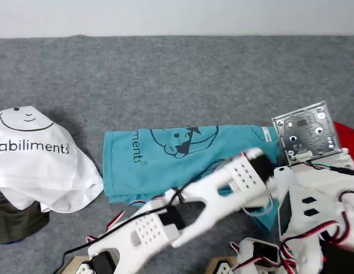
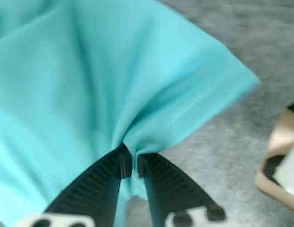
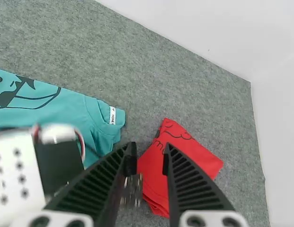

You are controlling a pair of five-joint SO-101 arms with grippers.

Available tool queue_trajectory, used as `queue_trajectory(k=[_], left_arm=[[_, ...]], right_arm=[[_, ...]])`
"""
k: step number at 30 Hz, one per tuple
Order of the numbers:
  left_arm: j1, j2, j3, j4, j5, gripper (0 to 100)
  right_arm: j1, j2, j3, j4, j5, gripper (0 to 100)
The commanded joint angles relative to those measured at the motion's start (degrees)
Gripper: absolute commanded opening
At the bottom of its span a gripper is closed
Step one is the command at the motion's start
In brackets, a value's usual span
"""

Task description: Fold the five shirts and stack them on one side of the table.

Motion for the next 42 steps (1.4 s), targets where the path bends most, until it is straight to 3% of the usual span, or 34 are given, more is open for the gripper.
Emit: queue_trajectory(k=[1,12,19,34,42], left_arm=[[-4.7,-3.8,-3.3,1.3,0.2,0],[-15.4,-3.0,-3.9,-6.4,0.2,1],[-17.7,3.8,-7.3,-7.2,0.6,19],[-20.7,15.2,-28.4,-2.5,3.6,19],[-21.0,16.2,-29.8,-1.5,5.5,19]], right_arm=[[-0.5,0.5,1.9,0.5,-0.4,10.4],[-0.5,0.4,3.4,-0.7,-0.4,10.4],[-0.5,0.4,3.4,-0.9,-0.4,10.4],[-0.3,0.0,3.4,-0.5,-0.4,10.4],[-0.3,0.0,3.4,-0.5,-0.3,10.4]])
